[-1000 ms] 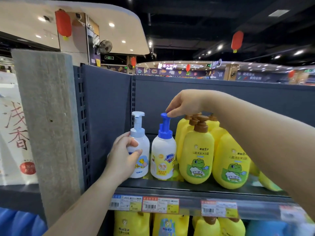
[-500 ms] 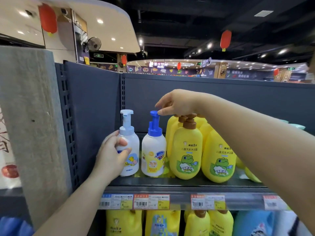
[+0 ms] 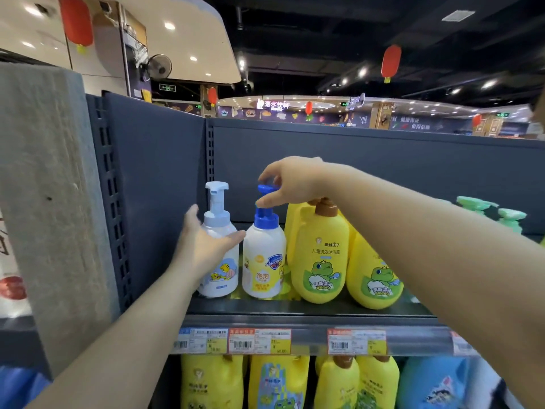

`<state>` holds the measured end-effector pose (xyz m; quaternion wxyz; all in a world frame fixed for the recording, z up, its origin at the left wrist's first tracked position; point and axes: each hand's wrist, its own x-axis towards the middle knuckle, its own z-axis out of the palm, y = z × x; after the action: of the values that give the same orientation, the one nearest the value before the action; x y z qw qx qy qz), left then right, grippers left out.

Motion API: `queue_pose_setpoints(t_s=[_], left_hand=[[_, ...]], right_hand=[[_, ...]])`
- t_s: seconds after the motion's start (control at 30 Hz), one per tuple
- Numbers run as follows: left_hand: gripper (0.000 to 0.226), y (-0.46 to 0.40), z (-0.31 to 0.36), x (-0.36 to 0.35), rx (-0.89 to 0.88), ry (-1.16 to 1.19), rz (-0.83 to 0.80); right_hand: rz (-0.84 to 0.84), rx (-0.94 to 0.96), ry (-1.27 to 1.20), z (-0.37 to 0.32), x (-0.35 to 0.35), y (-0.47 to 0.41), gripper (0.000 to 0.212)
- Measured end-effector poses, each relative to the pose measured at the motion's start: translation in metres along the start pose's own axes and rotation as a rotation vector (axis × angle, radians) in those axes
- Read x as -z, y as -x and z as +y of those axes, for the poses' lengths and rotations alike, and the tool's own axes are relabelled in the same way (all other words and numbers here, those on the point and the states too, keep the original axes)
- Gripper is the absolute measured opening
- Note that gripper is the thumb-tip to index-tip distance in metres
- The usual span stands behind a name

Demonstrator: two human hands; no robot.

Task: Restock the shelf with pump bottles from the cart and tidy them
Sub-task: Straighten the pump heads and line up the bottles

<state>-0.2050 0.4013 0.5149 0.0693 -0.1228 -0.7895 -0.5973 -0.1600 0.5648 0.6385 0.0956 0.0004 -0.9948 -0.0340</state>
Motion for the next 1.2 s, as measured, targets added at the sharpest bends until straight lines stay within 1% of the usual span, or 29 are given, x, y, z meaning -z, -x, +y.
queue_pose_setpoints(t_s=[0.03, 0.07, 0.1, 0.13, 0.23, 0.37, 0.47, 0.5, 0.53, 0.6, 0.63, 0.67, 0.77, 0.83, 0.87, 0.9, 0.97, 1.07, 1.1, 1.13, 1.2], left_hand=[[0.062, -0.002, -0.001, 0.0, 0.006, -0.036, -0.038], [0.042, -0.003, -0.002, 0.001, -0.005, -0.078, -0.042], [0.032, -0.003, -0.005, 0.003, -0.024, -0.105, -0.033], [0.032, -0.003, -0.007, 0.004, -0.034, -0.103, -0.024], [0.046, 0.003, -0.011, 0.008, -0.03, -0.079, -0.008], [0.043, 0.007, -0.013, 0.011, -0.025, -0.057, -0.006], [0.05, 0.007, -0.013, 0.011, -0.02, -0.051, -0.002], [0.055, 0.009, -0.011, 0.011, -0.019, -0.054, -0.006], [0.066, 0.009, -0.01, 0.011, -0.024, -0.058, -0.006], [0.093, 0.008, -0.009, 0.011, -0.009, -0.065, 0.005], [0.102, 0.009, -0.009, 0.011, 0.0, -0.064, 0.007], [0.105, 0.008, -0.009, 0.011, 0.006, -0.056, 0.007], [0.106, 0.007, -0.012, 0.009, 0.01, -0.032, -0.002], [0.107, 0.009, -0.013, 0.008, 0.013, -0.011, -0.017], [0.109, 0.011, -0.013, 0.008, 0.016, 0.009, -0.024], [0.11, 0.015, -0.012, 0.009, 0.023, 0.031, -0.026], [0.108, 0.029, -0.011, 0.009, -0.004, 0.075, -0.003], [0.107, 0.06, -0.004, 0.006, -0.178, 0.093, 0.159], [0.102, 0.07, 0.002, 0.003, -0.245, 0.121, 0.213], [0.094, 0.076, 0.01, -0.001, -0.309, 0.14, 0.243], [0.077, 0.083, 0.03, -0.016, -0.424, 0.1, 0.247]], right_hand=[[0.009, 0.004, 0.01, -0.002, -0.002, -0.005, 0.053], [0.029, 0.008, 0.015, -0.003, -0.003, -0.007, 0.046], [0.044, 0.013, 0.016, -0.003, -0.003, -0.008, 0.04], [0.054, 0.021, 0.014, -0.002, -0.002, -0.008, 0.038], [0.045, 0.048, -0.007, 0.0, 0.001, -0.004, 0.038], [0.035, 0.089, 0.007, -0.002, 0.005, 0.002, 0.038], [0.038, 0.095, 0.002, -0.002, 0.005, 0.005, 0.039], [0.032, 0.092, -0.019, -0.002, 0.004, 0.005, 0.04], [0.023, 0.09, -0.038, -0.002, 0.004, 0.006, 0.041], [0.009, 0.085, -0.06, -0.003, 0.005, 0.007, 0.041], [0.004, 0.083, -0.065, -0.003, 0.005, 0.008, 0.04], [0.002, 0.082, -0.064, -0.003, 0.005, 0.009, 0.041], [-0.005, 0.076, -0.039, -0.002, 0.003, 0.012, 0.047], [-0.02, 0.06, -0.044, 0.0, 0.008, 0.018, 0.064], [-0.009, 0.046, -0.071, 0.003, 0.015, 0.024, 0.073], [0.026, 0.028, -0.107, 0.008, 0.024, 0.032, 0.077], [0.142, -0.023, -0.187, 0.026, 0.048, 0.052, 0.072], [0.321, -0.145, -0.289, 0.066, 0.08, 0.087, 0.053], [0.337, -0.188, -0.282, 0.079, 0.083, 0.098, 0.045], [0.318, -0.224, -0.25, 0.091, 0.083, 0.108, 0.038], [0.208, -0.276, -0.17, 0.11, 0.074, 0.121, 0.031]])
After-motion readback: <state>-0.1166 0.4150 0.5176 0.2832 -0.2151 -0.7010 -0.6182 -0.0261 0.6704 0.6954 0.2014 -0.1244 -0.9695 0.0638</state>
